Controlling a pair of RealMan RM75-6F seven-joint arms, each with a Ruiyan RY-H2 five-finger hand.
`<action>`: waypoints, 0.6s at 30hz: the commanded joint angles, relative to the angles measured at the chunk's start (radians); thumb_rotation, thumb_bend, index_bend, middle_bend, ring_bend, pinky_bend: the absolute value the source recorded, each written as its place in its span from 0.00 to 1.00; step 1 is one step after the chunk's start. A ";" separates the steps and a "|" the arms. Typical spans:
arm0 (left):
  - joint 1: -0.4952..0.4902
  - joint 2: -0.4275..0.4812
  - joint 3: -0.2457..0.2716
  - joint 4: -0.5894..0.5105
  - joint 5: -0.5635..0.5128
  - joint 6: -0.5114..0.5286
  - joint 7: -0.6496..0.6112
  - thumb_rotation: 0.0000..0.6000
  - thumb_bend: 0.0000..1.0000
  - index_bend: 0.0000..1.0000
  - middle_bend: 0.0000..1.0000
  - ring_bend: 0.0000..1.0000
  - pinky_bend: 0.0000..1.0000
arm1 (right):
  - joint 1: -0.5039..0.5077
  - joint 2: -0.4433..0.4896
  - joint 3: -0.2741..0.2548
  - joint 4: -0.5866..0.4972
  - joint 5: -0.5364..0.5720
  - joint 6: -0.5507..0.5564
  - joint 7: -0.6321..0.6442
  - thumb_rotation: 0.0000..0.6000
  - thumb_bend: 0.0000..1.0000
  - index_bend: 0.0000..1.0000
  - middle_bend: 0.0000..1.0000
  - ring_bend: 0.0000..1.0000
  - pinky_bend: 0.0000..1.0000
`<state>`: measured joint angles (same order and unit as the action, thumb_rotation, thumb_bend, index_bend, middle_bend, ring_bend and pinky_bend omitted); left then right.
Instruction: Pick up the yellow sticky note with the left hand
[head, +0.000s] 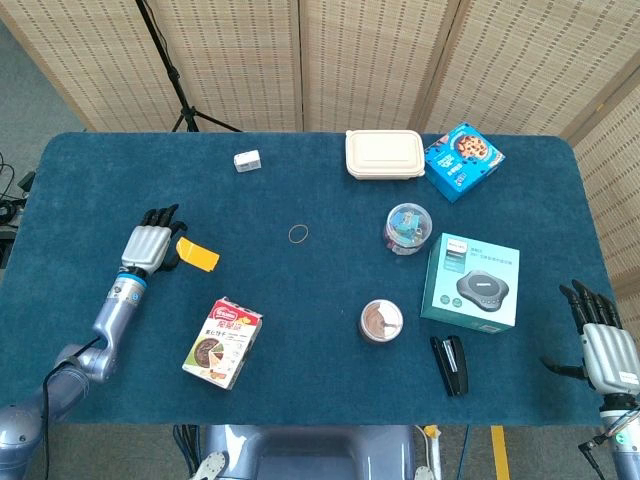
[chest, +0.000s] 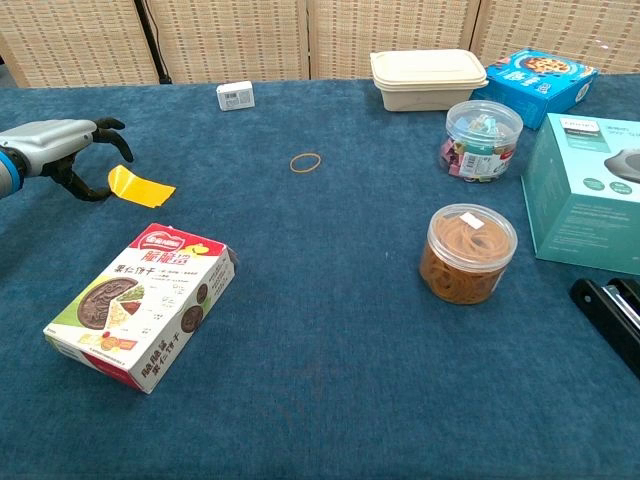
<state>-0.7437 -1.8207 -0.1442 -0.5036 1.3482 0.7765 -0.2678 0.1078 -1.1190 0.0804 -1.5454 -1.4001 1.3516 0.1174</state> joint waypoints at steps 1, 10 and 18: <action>0.001 0.001 0.001 -0.003 -0.002 -0.003 0.007 1.00 0.36 0.32 0.00 0.00 0.00 | 0.001 0.000 0.000 0.000 0.000 -0.001 0.000 1.00 0.00 0.00 0.00 0.00 0.00; 0.004 0.012 -0.002 -0.029 -0.001 0.009 0.004 1.00 0.40 0.32 0.00 0.00 0.00 | 0.001 0.001 -0.002 -0.002 -0.001 -0.002 0.001 1.00 0.00 0.00 0.00 0.00 0.00; 0.005 0.028 0.002 -0.064 0.002 0.015 0.015 1.00 0.42 0.33 0.00 0.00 0.00 | 0.001 0.002 -0.002 -0.004 -0.003 -0.001 0.002 1.00 0.00 0.00 0.00 0.00 0.00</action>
<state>-0.7385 -1.7941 -0.1427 -0.5659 1.3505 0.7919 -0.2544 0.1086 -1.1169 0.0780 -1.5497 -1.4029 1.3506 0.1198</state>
